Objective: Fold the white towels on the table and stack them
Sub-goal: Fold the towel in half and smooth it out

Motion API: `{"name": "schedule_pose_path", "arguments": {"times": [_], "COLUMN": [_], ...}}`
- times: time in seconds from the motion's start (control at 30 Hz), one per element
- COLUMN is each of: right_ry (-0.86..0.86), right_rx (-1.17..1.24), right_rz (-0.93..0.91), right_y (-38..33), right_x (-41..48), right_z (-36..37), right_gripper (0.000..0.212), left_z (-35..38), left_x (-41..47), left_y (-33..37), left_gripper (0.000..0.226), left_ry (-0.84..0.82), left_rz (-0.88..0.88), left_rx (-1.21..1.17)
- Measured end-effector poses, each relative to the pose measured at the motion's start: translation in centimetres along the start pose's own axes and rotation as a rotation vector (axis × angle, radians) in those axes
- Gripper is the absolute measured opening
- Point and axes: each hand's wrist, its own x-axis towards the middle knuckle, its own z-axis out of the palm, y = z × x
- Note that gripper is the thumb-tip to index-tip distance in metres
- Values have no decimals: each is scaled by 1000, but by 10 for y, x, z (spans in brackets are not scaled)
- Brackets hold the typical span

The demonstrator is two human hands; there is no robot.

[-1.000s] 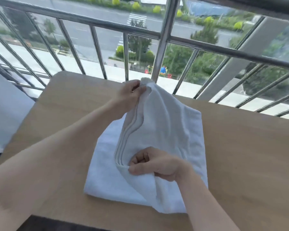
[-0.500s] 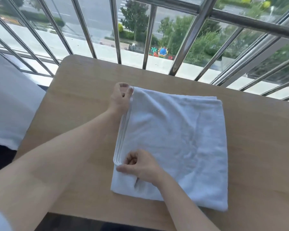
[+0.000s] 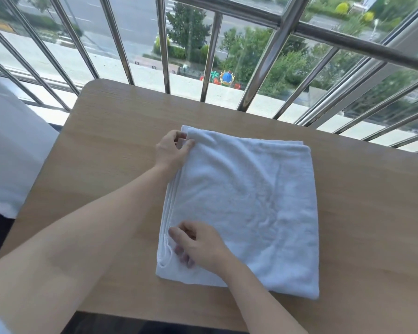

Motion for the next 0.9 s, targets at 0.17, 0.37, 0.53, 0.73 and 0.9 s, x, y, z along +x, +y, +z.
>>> {"name": "schedule_pose_path", "arguments": {"times": [0.17, 0.37, 0.53, 0.73, 0.9], "right_ry": [448, 758, 752, 616, 585], "right_rx": [-6, -424, -756, -919, -991], "right_rz": [-123, -165, -55, -35, -157], "right_y": [21, 53, 78, 102, 97], "right_x": [-10, -15, -19, -16, -7], "right_z": [-57, -111, -141, -152, -163], "right_gripper": [14, 13, 45, 54, 55], "left_z": [-3, -3, -4, 6, 4], "left_x": [-28, -33, -33, -48, -99], "left_y": [-14, -4, -1, -13, -24], "left_gripper": [50, 25, 18, 22, 66], "left_ry": [-27, 49, 191, 245, 80], "left_rz": [-17, -64, -4, -159, -289], "left_rx": [7, 60, 56, 20, 330]}}
